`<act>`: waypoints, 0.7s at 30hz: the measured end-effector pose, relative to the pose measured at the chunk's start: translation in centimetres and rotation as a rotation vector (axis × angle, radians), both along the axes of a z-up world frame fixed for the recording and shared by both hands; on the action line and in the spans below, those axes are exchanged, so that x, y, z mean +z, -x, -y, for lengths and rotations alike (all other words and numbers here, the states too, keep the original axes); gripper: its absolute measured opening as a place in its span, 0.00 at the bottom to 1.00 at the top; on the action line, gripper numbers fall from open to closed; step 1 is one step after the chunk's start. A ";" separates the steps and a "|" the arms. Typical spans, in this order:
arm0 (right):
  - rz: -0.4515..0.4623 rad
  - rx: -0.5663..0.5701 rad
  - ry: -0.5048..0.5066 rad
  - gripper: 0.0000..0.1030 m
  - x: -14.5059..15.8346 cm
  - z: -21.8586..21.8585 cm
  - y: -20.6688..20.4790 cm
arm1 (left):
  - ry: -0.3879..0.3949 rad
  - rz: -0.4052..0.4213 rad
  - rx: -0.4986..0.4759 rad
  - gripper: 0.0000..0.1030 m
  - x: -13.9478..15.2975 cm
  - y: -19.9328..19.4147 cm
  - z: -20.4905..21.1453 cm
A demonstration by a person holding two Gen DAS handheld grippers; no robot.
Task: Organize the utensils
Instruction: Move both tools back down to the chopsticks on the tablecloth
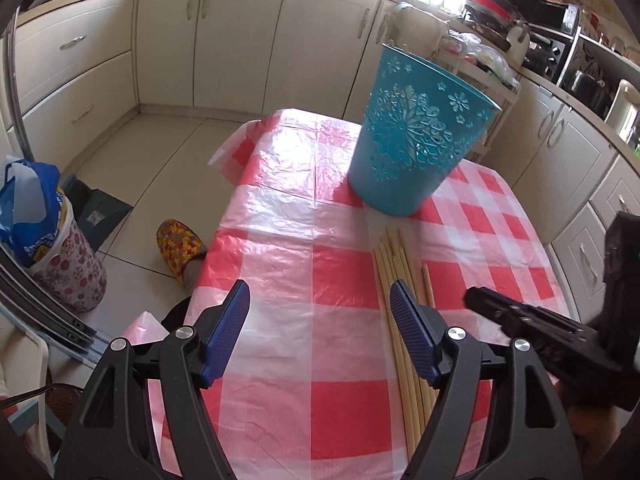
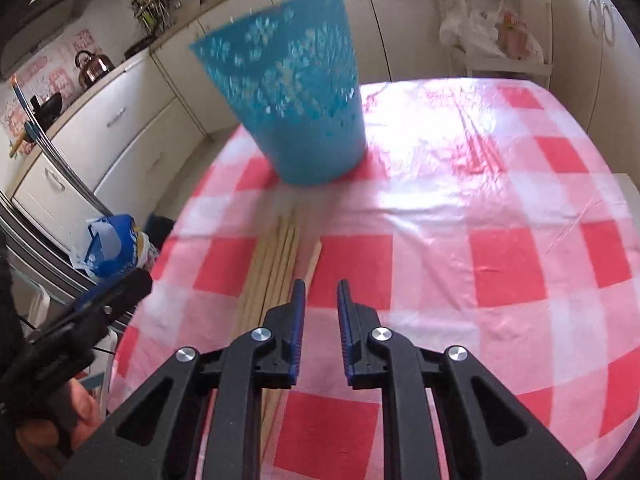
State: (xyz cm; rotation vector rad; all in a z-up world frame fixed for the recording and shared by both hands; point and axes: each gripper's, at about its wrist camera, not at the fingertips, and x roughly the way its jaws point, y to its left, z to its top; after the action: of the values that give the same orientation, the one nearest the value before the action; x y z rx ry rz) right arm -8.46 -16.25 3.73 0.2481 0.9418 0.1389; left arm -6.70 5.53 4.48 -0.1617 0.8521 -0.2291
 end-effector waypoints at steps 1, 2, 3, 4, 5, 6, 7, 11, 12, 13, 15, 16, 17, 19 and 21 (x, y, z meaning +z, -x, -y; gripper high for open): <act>-0.005 0.009 0.015 0.16 -0.3 -0.5 -0.2 | -0.006 -0.001 -0.002 0.69 0.0 0.2 0.1; -0.007 0.015 0.031 0.16 -0.6 -0.9 -0.4 | -0.010 -0.003 -0.002 0.70 -0.1 0.3 0.2; -0.010 0.020 0.040 0.16 -0.8 -1.2 -0.4 | -0.011 -0.005 -0.003 0.70 -0.2 0.3 0.2; -0.013 0.026 0.048 0.16 -1.0 -1.5 -0.6 | -0.011 -0.009 -0.005 0.70 -0.3 0.4 0.2; -0.014 0.031 0.066 0.16 -1.3 -1.9 -0.7 | -0.012 -0.012 -0.006 0.70 -0.4 0.4 0.3; -0.013 0.037 0.082 0.16 -1.4 -2.4 -0.6 | -0.015 -0.016 -0.007 0.70 -0.5 0.4 0.3; -0.018 0.044 0.096 0.16 -1.7 -2.7 -0.6 | -0.016 -0.019 -0.009 0.70 -0.6 0.3 0.4; -0.010 0.077 0.138 0.16 -2.1 -3.0 -0.8 | -0.025 -0.031 -0.029 0.70 -1.0 -0.1 1.1; -0.007 0.081 0.144 0.15 -2.2 -2.9 -0.7 | -0.025 -0.035 -0.034 0.70 -1.1 -0.2 1.3; -0.007 0.087 0.159 0.13 -2.2 -2.9 -0.7 | -0.025 -0.038 -0.037 0.70 -1.2 -0.3 1.5; -0.011 0.088 0.173 0.10 -2.1 -2.4 -0.6 | -0.038 -0.051 -0.045 0.70 -1.6 -0.6 2.0; -0.013 0.084 0.175 0.10 -2.1 -2.0 -0.6 | -0.046 -0.059 -0.049 0.70 -1.9 -0.8 2.3; -0.013 0.079 0.178 0.10 -2.1 -1.6 -0.5 | -0.053 -0.063 -0.054 0.70 -2.0 -0.9 2.6; -0.013 0.067 0.178 0.08 -2.1 -0.5 -0.3 | -0.076 -0.067 -0.067 0.70 -2.2 -1.2 3.3; -0.013 0.057 0.174 0.07 -2.0 0.4 0.0 | -0.112 -0.061 -0.078 0.70 -2.4 -1.5 4.0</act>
State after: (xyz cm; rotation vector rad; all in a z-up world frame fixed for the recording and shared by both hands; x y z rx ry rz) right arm -8.44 -16.68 1.68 0.0612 0.9679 0.1070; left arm -5.16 1.49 2.10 -0.0310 0.9308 -0.2496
